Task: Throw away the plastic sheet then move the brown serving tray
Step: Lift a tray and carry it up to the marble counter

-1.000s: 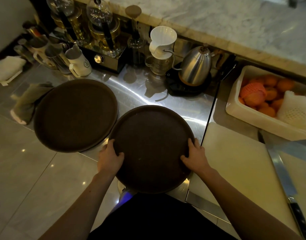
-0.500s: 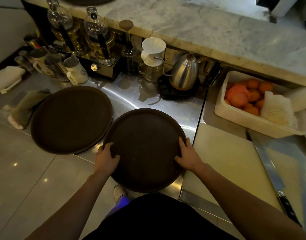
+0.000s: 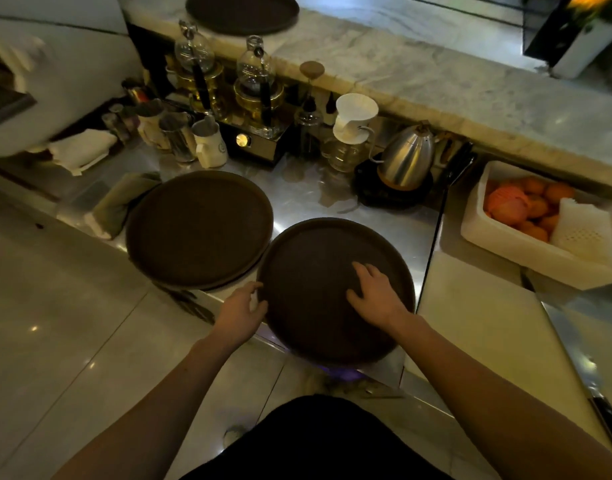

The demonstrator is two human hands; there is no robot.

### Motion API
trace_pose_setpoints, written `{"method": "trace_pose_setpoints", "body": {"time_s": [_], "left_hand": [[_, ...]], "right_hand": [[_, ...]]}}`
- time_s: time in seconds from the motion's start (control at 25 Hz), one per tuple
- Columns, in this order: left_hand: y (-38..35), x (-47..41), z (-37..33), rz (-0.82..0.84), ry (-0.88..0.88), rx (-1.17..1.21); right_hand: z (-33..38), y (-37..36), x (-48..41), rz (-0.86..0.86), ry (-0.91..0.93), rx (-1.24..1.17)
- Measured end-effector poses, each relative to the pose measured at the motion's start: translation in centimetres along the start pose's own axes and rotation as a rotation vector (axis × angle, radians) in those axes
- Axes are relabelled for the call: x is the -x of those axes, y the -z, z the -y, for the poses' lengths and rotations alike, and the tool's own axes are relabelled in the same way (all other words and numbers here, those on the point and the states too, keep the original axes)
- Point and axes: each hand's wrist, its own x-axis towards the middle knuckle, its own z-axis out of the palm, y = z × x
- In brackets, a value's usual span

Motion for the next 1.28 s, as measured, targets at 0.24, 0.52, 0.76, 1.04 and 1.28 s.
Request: {"method": "trace_pose_setpoints", "body": {"time_s": [0.24, 0.52, 0.76, 1.04, 1.28], "left_hand": [[6.4, 3.6, 4.5, -0.142, -0.096, 0.021], [13.3, 8.3, 10.7, -0.278, -0.124, -0.084], [16.5, 7.5, 12.7, -0.394, -0.1, -0.111], [18.3, 0.8, 13.9, -0.367, 0.016, -0.087], [19.8, -6.6, 14.2, -0.275, 0.145, -0.088]], "right_hand": [[10.8, -4.5, 0.1, -0.036, 0.209, 0.016], [23.2, -9.5, 0.2, -0.03, 0.415, 0.075], [27.5, -9.3, -1.7, -0.038, 0.496, 0.186], [28.0, -8.3, -10.1, -0.038, 0.438, 0.272], [26.3, -6.0, -18.4, -0.025, 0.331, 0.261]]}}
